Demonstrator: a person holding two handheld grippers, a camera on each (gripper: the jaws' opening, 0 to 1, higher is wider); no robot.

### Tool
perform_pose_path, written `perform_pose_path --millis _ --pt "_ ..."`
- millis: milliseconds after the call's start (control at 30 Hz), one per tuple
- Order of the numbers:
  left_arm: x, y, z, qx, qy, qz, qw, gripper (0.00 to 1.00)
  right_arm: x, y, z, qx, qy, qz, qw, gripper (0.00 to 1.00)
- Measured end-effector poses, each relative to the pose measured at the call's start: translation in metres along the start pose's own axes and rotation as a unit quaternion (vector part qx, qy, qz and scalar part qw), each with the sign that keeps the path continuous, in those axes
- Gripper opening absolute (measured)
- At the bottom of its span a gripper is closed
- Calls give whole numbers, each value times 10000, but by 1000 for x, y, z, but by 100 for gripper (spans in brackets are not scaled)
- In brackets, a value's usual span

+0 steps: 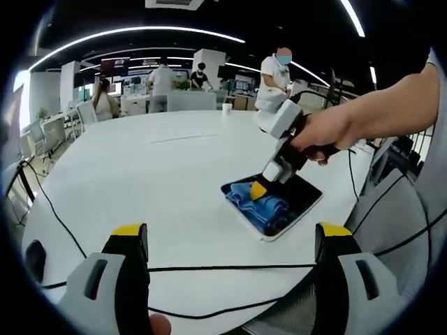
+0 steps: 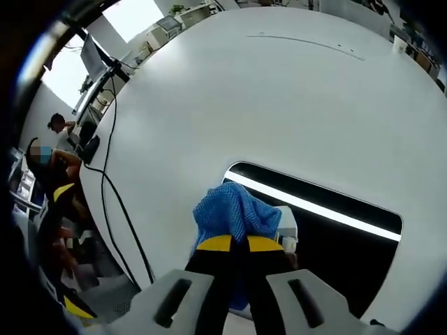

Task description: Wipe the mirror surface with the cleaning cloth until all visible marks leave the cleaned area.

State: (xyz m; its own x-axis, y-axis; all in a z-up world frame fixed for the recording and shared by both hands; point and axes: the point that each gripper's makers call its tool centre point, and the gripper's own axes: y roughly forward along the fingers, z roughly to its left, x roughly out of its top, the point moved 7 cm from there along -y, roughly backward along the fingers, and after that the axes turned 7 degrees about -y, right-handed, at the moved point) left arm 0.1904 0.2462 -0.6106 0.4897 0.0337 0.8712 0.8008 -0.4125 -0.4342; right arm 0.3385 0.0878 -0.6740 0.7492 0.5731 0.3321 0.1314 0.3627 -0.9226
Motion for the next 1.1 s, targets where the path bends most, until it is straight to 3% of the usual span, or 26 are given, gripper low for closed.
perform_pose_path --millis 600,1100 --pt "-4 10 -12 -63 69 -25 10000 99 -16 -10 -28 -43 44 -35 10000 0" --pt "-14 16 -19 6 212 183 9996 99 -29 -16 -60 -106 136 -112 9998 0"
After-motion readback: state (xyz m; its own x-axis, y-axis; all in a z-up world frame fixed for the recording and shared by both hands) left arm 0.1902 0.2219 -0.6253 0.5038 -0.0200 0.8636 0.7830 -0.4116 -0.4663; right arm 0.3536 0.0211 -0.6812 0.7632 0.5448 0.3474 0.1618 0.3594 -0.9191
